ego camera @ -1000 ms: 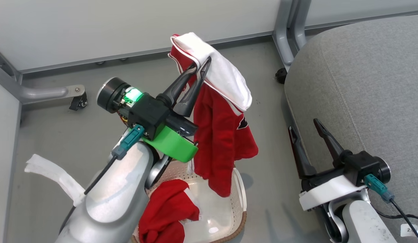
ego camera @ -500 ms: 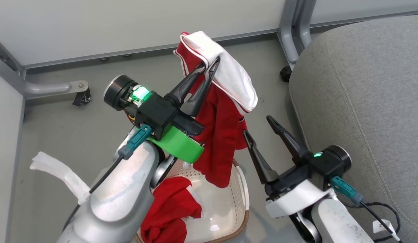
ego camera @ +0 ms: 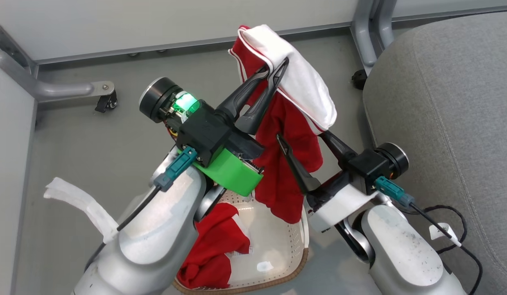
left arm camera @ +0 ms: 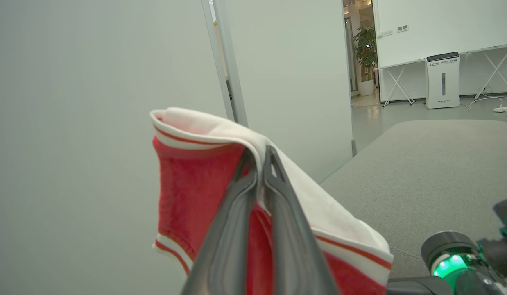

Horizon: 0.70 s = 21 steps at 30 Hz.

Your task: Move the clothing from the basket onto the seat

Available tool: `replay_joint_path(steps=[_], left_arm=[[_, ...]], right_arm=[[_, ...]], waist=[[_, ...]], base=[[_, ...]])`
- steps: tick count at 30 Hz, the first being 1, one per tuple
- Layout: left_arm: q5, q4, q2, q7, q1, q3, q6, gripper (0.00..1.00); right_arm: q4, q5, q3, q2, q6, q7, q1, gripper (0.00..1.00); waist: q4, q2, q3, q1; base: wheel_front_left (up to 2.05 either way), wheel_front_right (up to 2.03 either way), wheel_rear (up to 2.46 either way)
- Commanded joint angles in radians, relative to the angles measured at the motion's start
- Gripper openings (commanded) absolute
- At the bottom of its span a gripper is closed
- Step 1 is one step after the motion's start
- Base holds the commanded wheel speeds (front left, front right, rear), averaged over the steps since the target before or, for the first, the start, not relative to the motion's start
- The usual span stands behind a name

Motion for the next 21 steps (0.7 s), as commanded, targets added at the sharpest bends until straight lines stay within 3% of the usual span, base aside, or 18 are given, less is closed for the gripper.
replay_joint_path(steps=[1, 9, 10, 11, 21], left_arm=[[-0.008, -0.007, -0.004, -0.004, -0.018, -0.002, -0.003, 0.0], [-0.011, -0.028, -0.016, -0.004, -0.023, -0.024, -0.003, 0.0], [-0.012, -0.026, -0.017, -0.004, -0.023, -0.026, -0.003, 0.0], [-0.014, -0.025, -0.018, -0.004, -0.022, -0.029, -0.003, 0.0], [-0.021, -0.005, -0.011, -0.004, 0.007, -0.02, -0.003, 0.0]], right_arm=[[0.015, 0.003, -0.001, -0.004, -0.001, -0.002, -0.025, 1.0], [0.078, 0.023, -0.01, -0.004, -0.001, -0.002, -0.083, 1.0], [0.08, 0.032, -0.009, -0.003, -0.001, -0.002, -0.088, 0.93], [0.091, 0.036, -0.005, -0.004, -0.001, -0.002, -0.093, 0.0], [0.077, 0.043, -0.01, -0.004, -0.001, -0.002, -0.072, 0.0]], waist=[[0.014, 0.0088, 0.016, 0.0], [0.036, 0.0088, 0.044, 0.0], [0.038, 0.0088, 0.045, 0.0], [0.041, 0.0088, 0.047, 0.0], [0.044, 0.0088, 0.043, 0.0]], base=[[0.0, 0.0, 0.0], [0.0, 0.0, 0.0], [0.0, 0.0, 0.0], [0.0, 0.0, 0.0], [0.0, 0.0, 0.0]])
